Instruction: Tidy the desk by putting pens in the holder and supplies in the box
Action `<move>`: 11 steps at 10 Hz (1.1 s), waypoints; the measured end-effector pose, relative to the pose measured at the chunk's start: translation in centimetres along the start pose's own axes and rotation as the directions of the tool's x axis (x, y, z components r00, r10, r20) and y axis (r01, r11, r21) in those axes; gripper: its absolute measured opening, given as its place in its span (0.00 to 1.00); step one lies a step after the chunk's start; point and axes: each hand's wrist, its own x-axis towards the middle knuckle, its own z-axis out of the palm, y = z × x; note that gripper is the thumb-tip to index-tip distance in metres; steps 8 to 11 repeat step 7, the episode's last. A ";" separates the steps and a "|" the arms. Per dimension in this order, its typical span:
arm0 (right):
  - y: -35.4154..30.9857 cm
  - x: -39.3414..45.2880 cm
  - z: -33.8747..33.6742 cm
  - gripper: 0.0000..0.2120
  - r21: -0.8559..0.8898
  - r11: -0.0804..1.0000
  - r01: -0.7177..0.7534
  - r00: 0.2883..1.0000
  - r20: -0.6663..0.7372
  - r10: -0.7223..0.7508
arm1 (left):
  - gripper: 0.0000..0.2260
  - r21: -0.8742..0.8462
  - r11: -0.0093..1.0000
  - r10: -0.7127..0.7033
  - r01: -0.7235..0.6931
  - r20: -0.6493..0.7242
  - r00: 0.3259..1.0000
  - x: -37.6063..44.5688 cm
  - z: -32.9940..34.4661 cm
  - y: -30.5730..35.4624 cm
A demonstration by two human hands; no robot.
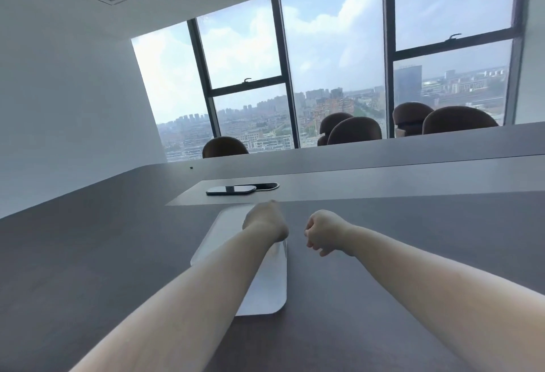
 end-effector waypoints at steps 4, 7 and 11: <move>2.6 0.0 -0.3 0.16 -0.118 0.993 0.021 1.000 -0.009 -0.022 | 0.12 -0.042 0.999 0.002 -0.003 -0.018 1.000 -0.1 1.2 -0.1; 3.2 -1.8 -3.1 0.16 -0.164 0.986 0.015 0.998 -0.050 -0.024 | 0.13 0.023 0.999 0.032 -0.031 -0.047 0.998 -1.3 0.2 1.1; 3.2 -1.8 -3.1 0.16 -0.164 0.986 0.015 0.998 -0.050 -0.024 | 0.13 0.023 0.999 0.032 -0.031 -0.047 0.998 -1.3 0.2 1.1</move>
